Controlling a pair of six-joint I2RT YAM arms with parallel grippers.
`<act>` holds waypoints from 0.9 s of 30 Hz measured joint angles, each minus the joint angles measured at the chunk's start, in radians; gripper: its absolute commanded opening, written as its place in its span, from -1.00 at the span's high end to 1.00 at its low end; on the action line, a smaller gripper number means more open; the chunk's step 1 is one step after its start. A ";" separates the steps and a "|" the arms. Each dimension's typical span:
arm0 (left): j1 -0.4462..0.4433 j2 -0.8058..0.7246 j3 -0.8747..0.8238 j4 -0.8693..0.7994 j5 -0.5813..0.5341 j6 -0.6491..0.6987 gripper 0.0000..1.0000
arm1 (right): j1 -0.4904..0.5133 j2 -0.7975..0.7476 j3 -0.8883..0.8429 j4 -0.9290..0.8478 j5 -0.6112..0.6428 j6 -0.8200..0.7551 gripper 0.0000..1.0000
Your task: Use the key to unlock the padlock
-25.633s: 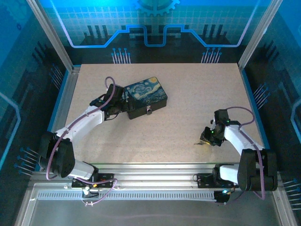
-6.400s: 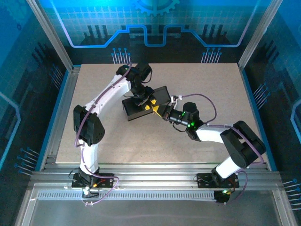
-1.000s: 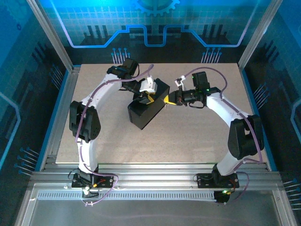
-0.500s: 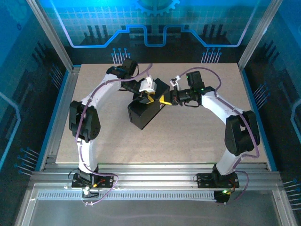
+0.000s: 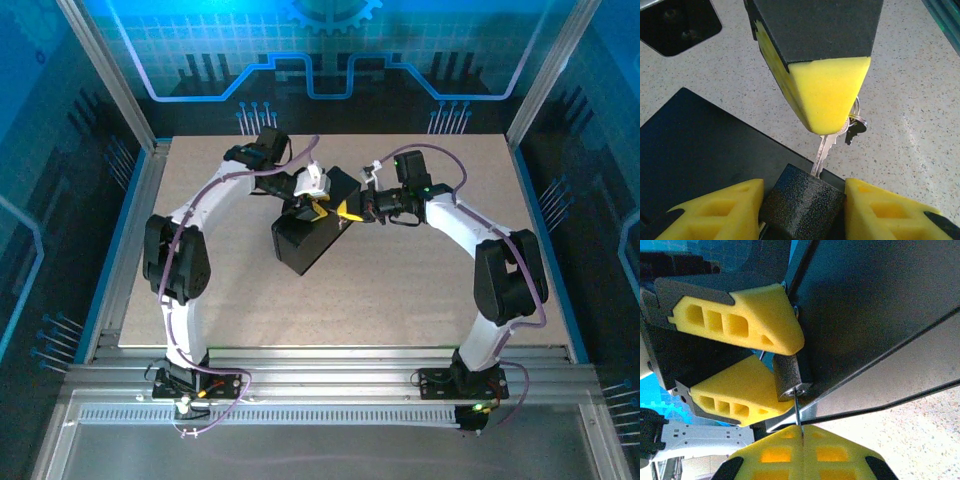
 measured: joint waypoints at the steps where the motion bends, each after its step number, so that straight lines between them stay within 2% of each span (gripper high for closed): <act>1: 0.000 -0.003 -0.006 0.006 0.000 0.000 0.18 | 0.000 0.000 -0.002 0.009 0.000 0.010 1.00; 12: 0.008 -0.028 -0.054 0.063 0.000 -0.027 0.18 | 0.007 0.004 -0.034 0.101 0.000 0.118 1.00; 27: 0.020 -0.065 -0.126 0.153 0.002 -0.078 0.19 | 0.045 -0.034 -0.196 0.419 0.056 0.400 1.00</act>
